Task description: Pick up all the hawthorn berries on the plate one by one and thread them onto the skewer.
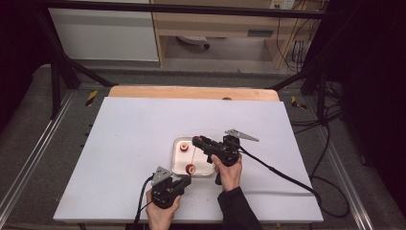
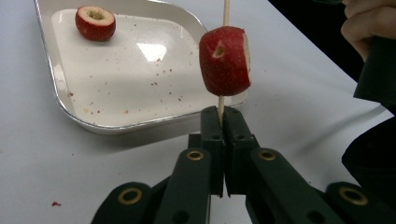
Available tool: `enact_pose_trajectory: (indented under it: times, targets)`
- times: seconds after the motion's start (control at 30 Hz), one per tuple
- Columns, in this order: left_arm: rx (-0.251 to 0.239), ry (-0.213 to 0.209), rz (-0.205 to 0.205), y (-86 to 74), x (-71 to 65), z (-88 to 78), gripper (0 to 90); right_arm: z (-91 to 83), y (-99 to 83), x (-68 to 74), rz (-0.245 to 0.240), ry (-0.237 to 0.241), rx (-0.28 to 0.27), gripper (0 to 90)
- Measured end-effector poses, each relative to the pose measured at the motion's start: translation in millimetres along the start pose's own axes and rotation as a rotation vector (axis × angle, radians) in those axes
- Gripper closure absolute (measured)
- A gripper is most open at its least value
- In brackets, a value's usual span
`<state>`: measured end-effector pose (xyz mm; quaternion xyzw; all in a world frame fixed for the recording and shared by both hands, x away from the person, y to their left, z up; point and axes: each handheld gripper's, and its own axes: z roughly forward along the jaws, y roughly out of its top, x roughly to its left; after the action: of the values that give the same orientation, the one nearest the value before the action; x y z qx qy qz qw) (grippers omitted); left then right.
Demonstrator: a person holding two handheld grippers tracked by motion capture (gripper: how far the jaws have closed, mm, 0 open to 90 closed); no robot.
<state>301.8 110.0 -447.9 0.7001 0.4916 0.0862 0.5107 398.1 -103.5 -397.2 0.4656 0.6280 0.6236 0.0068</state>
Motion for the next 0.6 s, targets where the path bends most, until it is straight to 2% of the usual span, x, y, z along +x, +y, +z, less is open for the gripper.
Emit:
enact_pose_trajectory:
  times: [0.2,0.3,0.4,0.47,0.6]
  targets:
    - [0.006,0.007,0.006,3.0,-0.9,4.1,88.5,2.4,-4.6,-0.3,0.002,0.004,0.028,61.0]
    - [-0.002,0.011,0.007,7.3,0.1,3.6,88.5,2.8,-8.5,-0.1,-0.001,0.007,0.062,61.0]
    - [0.002,0.021,0.014,9.9,1.4,4.8,88.5,4.2,-12.8,0.7,-0.004,0.013,0.068,61.0]
    - [-0.007,0.018,0.01,12.1,2.5,4.6,88.5,4.9,-15.0,0.3,-0.002,0.019,0.096,61.1]
    - [-0.004,0.032,0.028,15.8,3.9,6.1,88.5,7.3,-23.0,1.0,-0.003,0.03,0.125,61.1]
